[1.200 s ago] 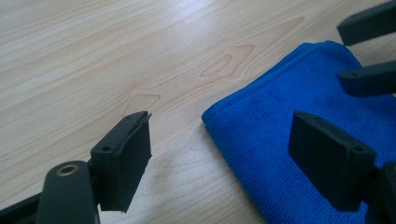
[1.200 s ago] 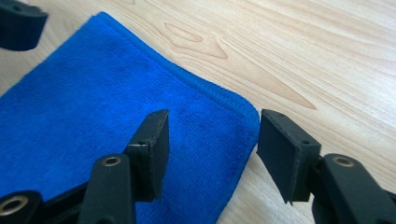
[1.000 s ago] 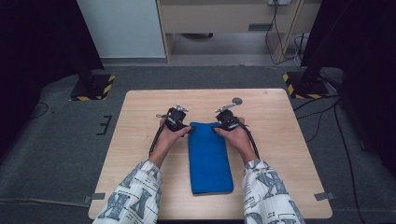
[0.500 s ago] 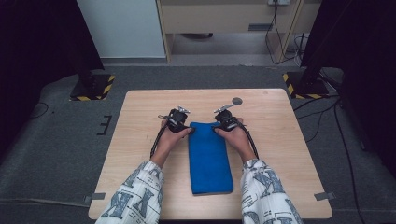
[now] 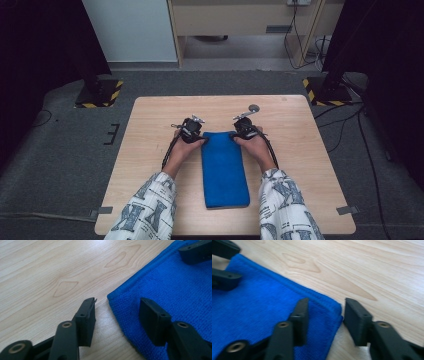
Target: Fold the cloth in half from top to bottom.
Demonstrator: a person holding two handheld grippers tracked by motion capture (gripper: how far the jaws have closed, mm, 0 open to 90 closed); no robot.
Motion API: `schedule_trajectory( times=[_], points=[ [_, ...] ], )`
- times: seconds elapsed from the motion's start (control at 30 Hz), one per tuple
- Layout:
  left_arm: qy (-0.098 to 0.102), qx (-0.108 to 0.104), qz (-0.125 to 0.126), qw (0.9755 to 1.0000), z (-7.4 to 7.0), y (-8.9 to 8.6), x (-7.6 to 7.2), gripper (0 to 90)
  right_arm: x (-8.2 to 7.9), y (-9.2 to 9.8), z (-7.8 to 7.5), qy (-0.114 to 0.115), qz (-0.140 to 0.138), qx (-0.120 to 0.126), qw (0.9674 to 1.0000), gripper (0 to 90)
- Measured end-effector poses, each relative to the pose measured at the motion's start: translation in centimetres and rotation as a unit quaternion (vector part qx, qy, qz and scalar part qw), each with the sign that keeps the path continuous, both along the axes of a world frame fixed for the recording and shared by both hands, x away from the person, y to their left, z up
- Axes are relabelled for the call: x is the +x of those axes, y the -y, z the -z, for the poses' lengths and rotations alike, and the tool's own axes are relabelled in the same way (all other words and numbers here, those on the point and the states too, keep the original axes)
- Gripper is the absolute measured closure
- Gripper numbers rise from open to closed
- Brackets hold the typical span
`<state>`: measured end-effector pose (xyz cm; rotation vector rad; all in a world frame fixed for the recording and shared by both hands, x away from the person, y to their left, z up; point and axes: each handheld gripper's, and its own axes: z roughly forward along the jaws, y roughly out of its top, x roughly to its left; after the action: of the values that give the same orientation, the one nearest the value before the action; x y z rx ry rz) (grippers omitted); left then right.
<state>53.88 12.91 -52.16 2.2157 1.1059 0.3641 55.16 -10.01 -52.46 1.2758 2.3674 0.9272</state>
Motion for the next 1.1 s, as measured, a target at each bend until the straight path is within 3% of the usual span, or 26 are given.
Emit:
schedule_trajectory(
  times=[0.13,0.23,0.43,0.53,0.8,1.1],
  points=[
    [0.000,-0.005,0.002,1.0000,0.0,0.3,-0.1,54.8,-0.5,0.0,0.0,-0.003,-0.008,0.013,0.9999,76.8],
    [-0.002,-0.002,0.008,1.0000,-0.1,0.6,-0.3,64.7,-1.0,-0.2,0.0,0.000,-0.015,0.011,0.9998,82.8],
    [0.001,-0.014,0.009,0.9999,0.0,1.0,-0.7,79.0,-1.7,0.3,-0.5,0.006,-0.006,0.023,0.9997,84.4],
    [0.006,-0.017,0.013,0.9997,-0.1,1.3,-0.8,84.1,-2.1,0.6,-1.3,0.013,-0.013,0.017,0.9997,84.6],
    [0.030,-0.020,0.037,0.9987,-1.9,2.2,-2.0,86.0,-3.8,1.7,-3.1,0.043,-0.007,0.038,0.9983,84.7],
    [0.052,-0.029,0.038,0.9975,-4.2,2.3,-3.0,86.7,-5.1,2.7,-4.8,0.057,-0.001,0.057,0.9967,84.9]
  ],
)
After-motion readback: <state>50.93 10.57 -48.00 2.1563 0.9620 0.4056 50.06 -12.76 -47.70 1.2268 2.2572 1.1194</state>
